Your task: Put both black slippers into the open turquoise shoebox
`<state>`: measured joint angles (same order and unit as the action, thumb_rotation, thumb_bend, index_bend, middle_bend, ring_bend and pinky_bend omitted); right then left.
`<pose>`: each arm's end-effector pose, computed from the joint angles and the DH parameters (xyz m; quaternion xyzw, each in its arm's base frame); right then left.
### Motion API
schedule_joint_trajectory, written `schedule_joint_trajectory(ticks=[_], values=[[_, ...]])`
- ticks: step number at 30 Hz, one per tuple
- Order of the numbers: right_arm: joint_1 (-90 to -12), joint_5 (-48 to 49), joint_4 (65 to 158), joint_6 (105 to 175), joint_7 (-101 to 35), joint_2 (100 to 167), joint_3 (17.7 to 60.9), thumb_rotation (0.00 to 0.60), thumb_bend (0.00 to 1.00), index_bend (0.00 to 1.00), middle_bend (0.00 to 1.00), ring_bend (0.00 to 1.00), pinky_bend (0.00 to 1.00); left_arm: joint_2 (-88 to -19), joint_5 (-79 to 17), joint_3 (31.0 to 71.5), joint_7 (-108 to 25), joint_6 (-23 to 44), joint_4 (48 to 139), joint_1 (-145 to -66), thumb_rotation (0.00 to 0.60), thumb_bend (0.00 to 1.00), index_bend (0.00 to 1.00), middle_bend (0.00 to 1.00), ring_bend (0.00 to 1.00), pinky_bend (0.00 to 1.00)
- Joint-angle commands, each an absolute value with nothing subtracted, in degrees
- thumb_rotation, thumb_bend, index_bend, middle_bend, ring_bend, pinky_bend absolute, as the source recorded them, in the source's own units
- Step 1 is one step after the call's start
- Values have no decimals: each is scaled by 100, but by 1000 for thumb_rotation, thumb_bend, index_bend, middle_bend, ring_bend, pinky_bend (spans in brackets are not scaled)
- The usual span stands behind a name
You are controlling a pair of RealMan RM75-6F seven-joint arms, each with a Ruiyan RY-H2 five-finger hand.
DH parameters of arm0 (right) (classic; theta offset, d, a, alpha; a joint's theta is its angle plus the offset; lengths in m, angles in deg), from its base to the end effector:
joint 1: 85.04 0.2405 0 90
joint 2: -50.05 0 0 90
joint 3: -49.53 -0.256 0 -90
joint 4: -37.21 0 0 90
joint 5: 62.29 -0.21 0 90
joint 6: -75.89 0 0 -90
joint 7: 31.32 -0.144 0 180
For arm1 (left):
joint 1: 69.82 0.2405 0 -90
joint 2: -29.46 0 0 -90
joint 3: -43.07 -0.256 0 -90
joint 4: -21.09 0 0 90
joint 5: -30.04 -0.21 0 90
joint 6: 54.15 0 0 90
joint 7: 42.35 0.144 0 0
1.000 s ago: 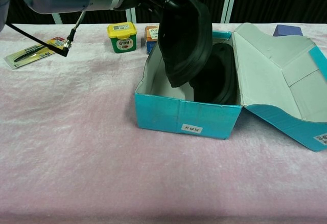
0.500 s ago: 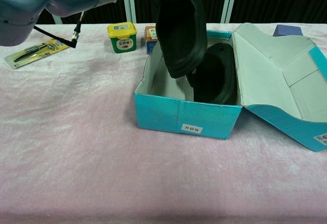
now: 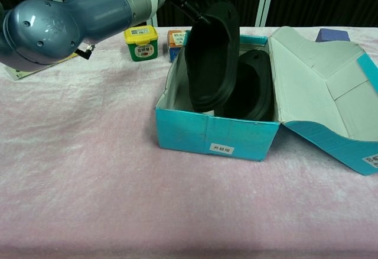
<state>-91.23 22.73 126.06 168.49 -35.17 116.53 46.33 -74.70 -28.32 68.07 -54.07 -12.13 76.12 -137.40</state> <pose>-0.3424 -0.1182 0.1706 0.5141 -0.4142 0.3811 0.6472 -0.0020 0.4555 -0.0459 -0.6379 -0.4926 -0.5200 0.2829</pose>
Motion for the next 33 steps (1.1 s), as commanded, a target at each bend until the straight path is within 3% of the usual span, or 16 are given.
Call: schedule_joint_trajectory(ticks=[1, 18, 33], values=[[-9116, 2275, 12611, 16846, -3509, 11649, 4626, 600, 11, 213, 171, 69, 200, -7563, -3110, 6762, -5849, -1224, 7587, -13703, 600, 0, 385, 484, 337, 337], [-9127, 2289, 12603, 16864, -3537, 11654, 4630, 600, 12, 212, 171, 69, 200, -7635, -3204, 6581, -6083, -1465, 7626, -13562, 600, 0, 362, 487, 340, 372], [-9114, 2310, 12643, 16862, -3479, 11642, 4626, 600, 12, 211, 171, 69, 200, -7516, -2747, 6433, -5352, -1757, 7781, -13444, 600, 0, 301, 482, 372, 311]])
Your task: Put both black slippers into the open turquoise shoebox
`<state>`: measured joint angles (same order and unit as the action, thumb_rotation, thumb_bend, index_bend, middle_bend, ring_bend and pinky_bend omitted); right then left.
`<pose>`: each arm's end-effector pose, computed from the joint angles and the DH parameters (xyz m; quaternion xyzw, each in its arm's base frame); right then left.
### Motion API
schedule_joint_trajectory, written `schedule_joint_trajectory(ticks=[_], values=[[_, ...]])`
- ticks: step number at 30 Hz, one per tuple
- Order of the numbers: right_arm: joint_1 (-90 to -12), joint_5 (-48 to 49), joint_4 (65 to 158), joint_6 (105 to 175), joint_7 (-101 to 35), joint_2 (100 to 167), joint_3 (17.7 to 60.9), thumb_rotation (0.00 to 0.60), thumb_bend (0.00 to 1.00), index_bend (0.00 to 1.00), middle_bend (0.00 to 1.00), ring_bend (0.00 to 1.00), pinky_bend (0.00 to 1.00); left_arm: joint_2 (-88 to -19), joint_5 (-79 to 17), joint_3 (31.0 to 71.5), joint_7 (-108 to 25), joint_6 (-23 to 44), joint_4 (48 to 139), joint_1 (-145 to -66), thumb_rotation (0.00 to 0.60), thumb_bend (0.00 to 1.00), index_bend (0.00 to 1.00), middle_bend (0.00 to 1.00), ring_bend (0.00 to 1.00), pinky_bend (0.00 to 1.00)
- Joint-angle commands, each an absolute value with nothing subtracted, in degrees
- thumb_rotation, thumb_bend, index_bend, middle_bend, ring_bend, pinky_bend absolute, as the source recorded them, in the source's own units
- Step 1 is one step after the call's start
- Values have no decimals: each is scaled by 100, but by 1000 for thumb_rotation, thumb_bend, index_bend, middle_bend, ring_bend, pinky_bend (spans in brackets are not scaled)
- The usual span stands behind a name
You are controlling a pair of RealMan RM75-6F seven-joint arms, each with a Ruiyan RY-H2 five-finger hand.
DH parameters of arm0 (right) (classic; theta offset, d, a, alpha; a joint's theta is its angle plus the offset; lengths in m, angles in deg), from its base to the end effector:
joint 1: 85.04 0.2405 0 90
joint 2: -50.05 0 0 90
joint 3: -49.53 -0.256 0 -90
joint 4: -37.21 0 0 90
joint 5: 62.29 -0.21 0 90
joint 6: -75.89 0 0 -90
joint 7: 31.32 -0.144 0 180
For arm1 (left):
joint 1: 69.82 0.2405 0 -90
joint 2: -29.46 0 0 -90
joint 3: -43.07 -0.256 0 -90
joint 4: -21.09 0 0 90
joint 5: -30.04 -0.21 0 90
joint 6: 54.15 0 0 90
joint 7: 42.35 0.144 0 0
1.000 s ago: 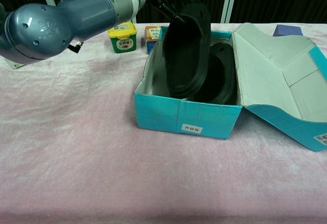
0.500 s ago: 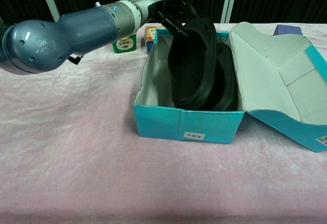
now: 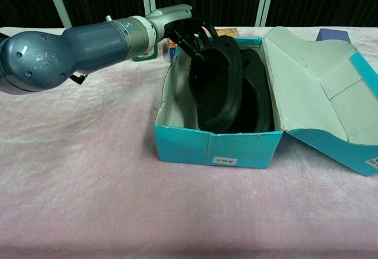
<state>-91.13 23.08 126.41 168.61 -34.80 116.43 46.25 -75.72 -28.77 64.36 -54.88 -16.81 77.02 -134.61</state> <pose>-0.3403 -0.1193 0.1707 0.5163 -0.4112 0.3831 0.6462 -0.0301 0.4350 -0.0767 -0.6653 -0.5253 -0.4603 0.2640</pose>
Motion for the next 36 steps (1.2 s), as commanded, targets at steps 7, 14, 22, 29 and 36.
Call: schedule_joint_trajectory(ticks=[7, 14, 22, 29, 36], values=[[-9116, 2312, 12654, 16866, -3464, 11642, 4628, 600, 11, 211, 171, 69, 200, -7211, -2524, 6424, -5176, -2018, 8237, -13393, 600, 0, 38, 173, 61, 114], [-9114, 2320, 12660, 16875, -3468, 11641, 4623, 600, 11, 211, 171, 67, 200, -6937, -2603, 6399, -5096, -1857, 8583, -13267, 508, 0, 0, 29, 0, 0], [-9105, 2335, 12654, 16878, -3475, 11643, 4618, 600, 11, 211, 171, 67, 200, -6666, -3048, 6228, -4562, -1106, 9032, -13082, 330, 0, 13, 22, 0, 0], [-9098, 2343, 12636, 16872, -3484, 11651, 4620, 600, 11, 210, 171, 67, 200, -6581, -3258, 6108, -3817, -377, 9466, -12937, 0, 0, 184, 206, 49, 0], [-9096, 2346, 12606, 16866, -3516, 11670, 4625, 600, 11, 209, 171, 67, 200, -6518, -2976, 6017, -3069, -452, 9862, -13030, 0, 0, 226, 244, 61, 0]])
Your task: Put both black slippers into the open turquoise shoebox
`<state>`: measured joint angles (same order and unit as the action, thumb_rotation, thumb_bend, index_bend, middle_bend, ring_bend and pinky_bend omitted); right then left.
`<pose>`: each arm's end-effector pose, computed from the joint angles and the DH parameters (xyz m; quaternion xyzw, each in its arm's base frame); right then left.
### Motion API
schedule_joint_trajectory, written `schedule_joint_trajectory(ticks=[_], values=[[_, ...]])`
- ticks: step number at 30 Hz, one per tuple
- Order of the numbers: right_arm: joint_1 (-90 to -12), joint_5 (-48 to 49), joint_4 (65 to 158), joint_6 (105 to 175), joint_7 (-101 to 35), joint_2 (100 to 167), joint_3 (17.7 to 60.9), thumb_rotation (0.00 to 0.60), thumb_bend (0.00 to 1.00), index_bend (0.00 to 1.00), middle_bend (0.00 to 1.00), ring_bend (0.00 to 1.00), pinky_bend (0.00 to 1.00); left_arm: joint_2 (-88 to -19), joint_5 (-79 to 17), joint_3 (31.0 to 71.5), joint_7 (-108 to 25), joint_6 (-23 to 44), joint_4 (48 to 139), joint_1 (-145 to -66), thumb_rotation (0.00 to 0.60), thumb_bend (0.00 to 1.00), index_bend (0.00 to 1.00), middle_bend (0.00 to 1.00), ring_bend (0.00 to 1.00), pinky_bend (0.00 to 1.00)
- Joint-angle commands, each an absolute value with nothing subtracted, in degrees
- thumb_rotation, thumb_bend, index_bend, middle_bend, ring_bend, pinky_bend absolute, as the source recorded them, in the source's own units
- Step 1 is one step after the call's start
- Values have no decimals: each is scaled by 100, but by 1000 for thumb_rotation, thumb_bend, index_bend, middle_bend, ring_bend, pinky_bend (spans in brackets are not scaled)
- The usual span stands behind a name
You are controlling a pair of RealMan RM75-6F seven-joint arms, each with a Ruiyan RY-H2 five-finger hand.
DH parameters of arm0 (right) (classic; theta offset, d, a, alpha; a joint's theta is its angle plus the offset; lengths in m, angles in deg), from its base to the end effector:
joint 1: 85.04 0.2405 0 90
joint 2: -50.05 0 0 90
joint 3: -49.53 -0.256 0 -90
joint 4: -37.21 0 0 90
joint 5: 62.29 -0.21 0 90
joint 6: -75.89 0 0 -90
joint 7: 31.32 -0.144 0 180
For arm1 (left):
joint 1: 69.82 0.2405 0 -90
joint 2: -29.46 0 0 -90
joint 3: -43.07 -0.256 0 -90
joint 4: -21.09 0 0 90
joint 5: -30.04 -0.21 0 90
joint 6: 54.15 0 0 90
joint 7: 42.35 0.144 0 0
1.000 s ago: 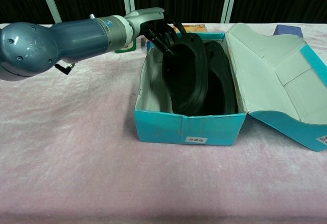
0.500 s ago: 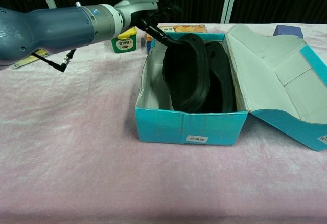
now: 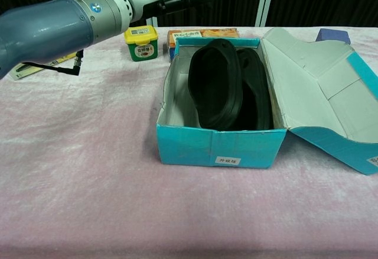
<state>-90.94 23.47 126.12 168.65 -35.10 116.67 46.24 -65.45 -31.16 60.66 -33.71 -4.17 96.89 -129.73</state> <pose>-0.3396 -0.1206 0.1695 0.5180 -0.4102 0.3871 0.6431 -0.0275 0.4001 -0.0293 -0.7328 -0.3702 -0.4698 0.3243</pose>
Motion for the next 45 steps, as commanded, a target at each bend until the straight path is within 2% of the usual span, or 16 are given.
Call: schedule_joint_trajectory(ticks=[1, 4, 11, 19, 32, 45], values=[[-9102, 2345, 12594, 16873, -3531, 11674, 4626, 600, 11, 209, 171, 67, 200, -6525, -2890, 6010, -2909, -473, 9916, -13070, 0, 0, 230, 253, 66, 0], [-9126, 2324, 12559, 16888, -3589, 11684, 4631, 600, 12, 209, 171, 66, 200, -6583, -2781, 5933, -2398, -444, 9950, -13184, 0, 0, 233, 268, 73, 0], [-9124, 2323, 12523, 16884, -3615, 11699, 4628, 600, 12, 209, 171, 66, 200, -6641, -2546, 5904, -2110, -580, 10079, -13307, 0, 0, 242, 268, 86, 9], [-9145, 2298, 12488, 16885, -3662, 11711, 4633, 600, 12, 209, 171, 67, 200, -6832, -2766, 5830, -1970, -416, 10006, -13377, 0, 0, 334, 275, 120, 49], [-9147, 2290, 12468, 16881, -3672, 11727, 4629, 600, 11, 208, 171, 67, 200, -6880, -2876, 5663, -1620, -192, 9968, -13306, 0, 0, 309, 281, 120, 53], [-9153, 2290, 12451, 16879, -3681, 11738, 4629, 600, 11, 208, 171, 67, 200, -6885, -2971, 5367, -1316, -100, 9923, -13154, 0, 0, 363, 327, 140, 53]])
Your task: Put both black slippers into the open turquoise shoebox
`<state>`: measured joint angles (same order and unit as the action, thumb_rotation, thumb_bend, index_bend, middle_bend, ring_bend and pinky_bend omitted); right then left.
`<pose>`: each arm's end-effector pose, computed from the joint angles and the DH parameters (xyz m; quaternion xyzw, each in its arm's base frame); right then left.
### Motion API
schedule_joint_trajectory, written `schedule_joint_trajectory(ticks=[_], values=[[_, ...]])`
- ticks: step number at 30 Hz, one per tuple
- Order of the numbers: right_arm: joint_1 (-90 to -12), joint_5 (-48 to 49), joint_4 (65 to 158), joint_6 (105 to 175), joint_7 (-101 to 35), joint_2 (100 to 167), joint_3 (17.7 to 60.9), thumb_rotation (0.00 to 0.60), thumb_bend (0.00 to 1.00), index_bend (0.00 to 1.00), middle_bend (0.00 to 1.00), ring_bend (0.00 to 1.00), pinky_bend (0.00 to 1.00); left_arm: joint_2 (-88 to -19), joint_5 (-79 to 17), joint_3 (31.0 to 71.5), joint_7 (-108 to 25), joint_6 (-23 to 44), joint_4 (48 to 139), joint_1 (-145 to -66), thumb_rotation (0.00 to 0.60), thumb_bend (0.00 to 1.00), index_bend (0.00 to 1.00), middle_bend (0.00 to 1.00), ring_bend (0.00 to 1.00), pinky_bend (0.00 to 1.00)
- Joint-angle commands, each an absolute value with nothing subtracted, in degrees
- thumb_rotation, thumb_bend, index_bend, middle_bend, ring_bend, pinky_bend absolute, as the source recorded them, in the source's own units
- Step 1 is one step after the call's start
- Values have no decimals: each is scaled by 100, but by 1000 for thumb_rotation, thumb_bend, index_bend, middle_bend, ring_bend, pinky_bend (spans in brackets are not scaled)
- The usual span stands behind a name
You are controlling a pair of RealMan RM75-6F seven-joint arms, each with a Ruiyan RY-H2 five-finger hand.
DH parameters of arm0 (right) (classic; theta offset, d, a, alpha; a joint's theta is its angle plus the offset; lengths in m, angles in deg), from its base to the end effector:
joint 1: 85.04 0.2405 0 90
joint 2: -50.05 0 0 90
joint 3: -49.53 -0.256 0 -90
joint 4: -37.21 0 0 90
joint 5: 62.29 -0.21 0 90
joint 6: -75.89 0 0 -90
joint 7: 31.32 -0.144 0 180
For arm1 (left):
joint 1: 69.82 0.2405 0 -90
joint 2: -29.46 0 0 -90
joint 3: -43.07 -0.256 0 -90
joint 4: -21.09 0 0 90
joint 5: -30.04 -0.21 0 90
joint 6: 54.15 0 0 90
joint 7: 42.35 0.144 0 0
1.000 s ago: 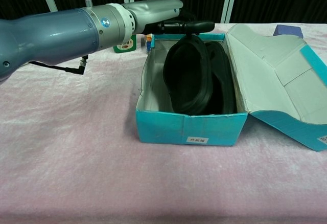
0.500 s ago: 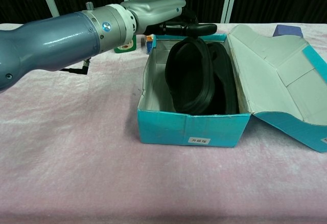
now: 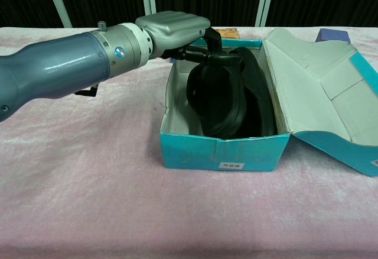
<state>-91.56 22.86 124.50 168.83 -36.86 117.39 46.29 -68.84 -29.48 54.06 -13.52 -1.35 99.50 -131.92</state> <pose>-0.3462 -0.1159 0.1690 0.5087 -0.4172 0.3873 0.6459 -0.0225 0.3637 -0.0660 -0.8142 -0.2407 -0.3917 0.3546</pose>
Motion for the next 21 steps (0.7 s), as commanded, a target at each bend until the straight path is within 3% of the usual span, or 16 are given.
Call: schedule_joint_trajectory(ticks=[1, 11, 21], values=[[-9148, 2297, 12452, 16878, -3675, 11739, 4629, 600, 11, 207, 171, 66, 200, -6894, -2968, 5342, -1296, -84, 9894, -13128, 0, 0, 365, 327, 140, 53], [-9150, 2300, 12485, 16880, -3643, 11731, 4629, 600, 12, 207, 171, 67, 200, -6965, -2847, 5353, -1119, -65, 9751, -13063, 0, 0, 315, 307, 140, 53], [-9156, 2319, 12505, 16910, -3641, 11725, 4624, 600, 12, 207, 171, 67, 200, -6864, -3502, 5629, -1591, 557, 10212, -12936, 0, 0, 261, 283, 140, 53]])
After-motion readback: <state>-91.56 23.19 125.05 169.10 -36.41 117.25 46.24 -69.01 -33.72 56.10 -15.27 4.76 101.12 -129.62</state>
